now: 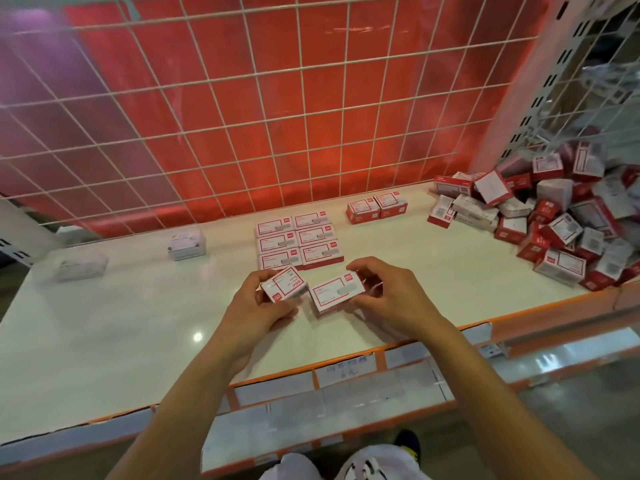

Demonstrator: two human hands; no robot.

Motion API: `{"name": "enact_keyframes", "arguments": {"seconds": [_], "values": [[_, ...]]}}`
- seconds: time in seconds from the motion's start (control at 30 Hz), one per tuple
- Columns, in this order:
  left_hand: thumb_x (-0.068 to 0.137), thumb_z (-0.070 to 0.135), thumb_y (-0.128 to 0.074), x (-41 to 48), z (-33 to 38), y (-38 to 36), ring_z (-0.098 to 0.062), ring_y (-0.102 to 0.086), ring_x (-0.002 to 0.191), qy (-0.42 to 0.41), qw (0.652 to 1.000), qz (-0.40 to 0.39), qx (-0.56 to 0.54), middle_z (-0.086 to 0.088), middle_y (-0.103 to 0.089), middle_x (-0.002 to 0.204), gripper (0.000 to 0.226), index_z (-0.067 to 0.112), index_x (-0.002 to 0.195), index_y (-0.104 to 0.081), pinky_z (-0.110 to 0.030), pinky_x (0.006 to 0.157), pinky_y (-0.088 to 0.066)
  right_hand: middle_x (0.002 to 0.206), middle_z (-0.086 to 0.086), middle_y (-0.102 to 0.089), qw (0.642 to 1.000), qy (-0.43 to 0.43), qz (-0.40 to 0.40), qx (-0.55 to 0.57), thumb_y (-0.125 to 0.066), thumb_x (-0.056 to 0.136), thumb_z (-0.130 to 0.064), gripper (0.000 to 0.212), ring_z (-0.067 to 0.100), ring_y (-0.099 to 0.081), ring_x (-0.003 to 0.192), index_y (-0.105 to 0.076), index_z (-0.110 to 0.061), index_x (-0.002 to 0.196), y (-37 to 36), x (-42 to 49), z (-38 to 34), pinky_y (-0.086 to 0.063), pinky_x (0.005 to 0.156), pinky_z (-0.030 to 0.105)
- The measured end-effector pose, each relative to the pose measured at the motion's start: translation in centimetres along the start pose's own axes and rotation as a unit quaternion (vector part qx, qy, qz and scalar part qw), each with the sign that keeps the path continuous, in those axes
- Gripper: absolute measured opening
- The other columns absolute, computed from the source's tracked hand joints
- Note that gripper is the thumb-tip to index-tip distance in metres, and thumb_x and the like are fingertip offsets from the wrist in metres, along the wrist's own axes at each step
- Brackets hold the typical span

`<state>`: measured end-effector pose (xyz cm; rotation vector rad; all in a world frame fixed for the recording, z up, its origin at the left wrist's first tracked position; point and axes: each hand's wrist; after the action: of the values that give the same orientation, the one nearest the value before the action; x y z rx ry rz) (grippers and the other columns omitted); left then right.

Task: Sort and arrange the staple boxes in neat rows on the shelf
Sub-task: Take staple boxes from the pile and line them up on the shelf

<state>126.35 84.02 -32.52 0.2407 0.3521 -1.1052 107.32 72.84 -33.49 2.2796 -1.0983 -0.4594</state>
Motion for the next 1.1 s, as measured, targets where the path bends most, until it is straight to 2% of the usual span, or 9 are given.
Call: {"name": "enact_keyframes", "arguments": {"seconds": [0.1,0.2,0.33,0.47,0.57,0.67,0.8,0.93,1.1], "values": [[0.084,0.004,-0.068,-0.1,-0.1,0.9,-0.019,-0.067,0.096,-0.008,1.0,0.005,0.028,0.004,-0.064,0.11,0.04,0.032,0.107,-0.05,-0.036,0.083,-0.058,0.115,-0.007,-0.067,0.999,-0.009,0.032,-0.006,-0.075,0.079,-0.025,0.048,0.004,-0.059,0.083,-0.056,-0.026,0.123,-0.6,0.5,-0.1,-0.045,0.065,0.003],[0.083,0.008,-0.07,-0.3,-0.1,1.3,-0.019,-0.063,0.105,-0.011,0.999,0.002,0.05,0.005,-0.062,0.115,0.041,0.029,0.112,-0.051,-0.036,0.086,-0.056,0.114,-0.008,-0.067,0.999,0.005,0.046,-0.026,-0.074,0.08,-0.026,0.046,-0.002,-0.056,0.077,-0.058,-0.025,0.124,-1.1,0.9,-0.3,-0.041,0.066,0.001],[0.084,0.009,-0.069,-0.2,0.0,1.1,-0.015,-0.062,0.106,-0.007,0.999,-0.013,0.043,0.007,-0.064,0.116,0.043,0.025,0.12,-0.051,-0.032,0.089,-0.055,0.115,0.0,-0.059,0.996,0.007,0.049,-0.075,-0.072,0.082,-0.027,0.05,0.006,-0.051,0.089,-0.056,-0.025,0.129,-1.7,1.4,-0.2,-0.04,0.079,0.011],[0.087,0.007,-0.065,0.2,0.3,0.5,-0.01,-0.063,0.103,-0.009,0.999,-0.028,0.033,0.011,-0.064,0.113,0.039,0.029,0.116,-0.051,-0.024,0.083,-0.056,0.116,0.0,-0.06,0.996,0.01,0.041,-0.085,-0.067,0.086,-0.019,0.045,0.005,-0.051,0.089,-0.055,-0.021,0.13,-2.1,1.4,0.0,-0.041,0.084,0.014],[0.087,0.009,-0.066,0.3,0.4,-0.1,-0.015,-0.064,0.105,-0.002,0.999,-0.046,0.011,0.008,-0.066,0.116,0.04,0.028,0.119,-0.052,-0.032,0.089,-0.055,0.113,-0.003,-0.065,0.996,0.005,0.051,-0.072,-0.067,0.086,-0.017,0.041,0.004,-0.056,0.085,-0.058,-0.019,0.126,-2.0,1.3,0.0,-0.047,0.083,0.013],[0.086,0.011,-0.066,0.3,0.8,-0.6,-0.017,-0.063,0.108,-0.008,0.999,-0.05,0.015,0.008,-0.065,0.119,0.045,0.026,0.125,-0.051,-0.037,0.091,-0.054,0.111,-0.007,-0.065,0.996,0.01,0.052,-0.07,-0.066,0.087,-0.016,0.041,0.003,-0.056,0.084,-0.057,-0.019,0.127,-2.1,1.2,-0.2,-0.044,0.076,0.006],[0.086,0.011,-0.066,0.4,0.9,-0.7,-0.016,-0.064,0.108,-0.007,0.999,-0.049,0.005,0.005,-0.065,0.121,0.044,0.024,0.126,-0.052,-0.039,0.092,-0.054,0.115,0.0,-0.062,0.991,0.018,0.041,-0.129,-0.066,0.087,-0.022,0.034,0.014,-0.058,0.098,-0.063,-0.021,0.121,-2.4,1.7,-0.1,-0.048,0.092,0.028],[0.08,0.02,-0.072,0.6,0.9,-0.5,-0.014,-0.062,0.11,-0.018,0.999,-0.028,0.024,0.01,-0.066,0.118,0.046,0.027,0.122,-0.055,-0.04,0.096,-0.052,0.114,0.003,-0.063,0.987,0.024,0.043,-0.152,-0.061,0.09,-0.027,0.033,0.016,-0.058,0.1,-0.063,-0.02,0.122,-2.4,2.2,-0.3,-0.045,0.091,0.026],[0.08,0.029,-0.073,0.4,0.7,0.9,-0.012,-0.061,0.107,-0.055,0.994,0.048,0.085,0.015,-0.064,0.114,0.038,0.035,0.113,-0.054,-0.04,0.095,-0.052,0.116,0.005,-0.064,0.987,0.029,0.065,-0.147,-0.062,0.09,-0.024,0.033,0.018,-0.059,0.102,-0.064,-0.016,0.122,-2.5,2.9,0.0,-0.045,0.091,0.026]]}}
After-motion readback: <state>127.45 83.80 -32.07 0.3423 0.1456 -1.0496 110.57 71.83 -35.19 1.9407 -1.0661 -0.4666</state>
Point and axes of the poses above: each hand's wrist, its own x-axis towards the middle knuckle, its own y-axis out of the back of the hand, z = x × y
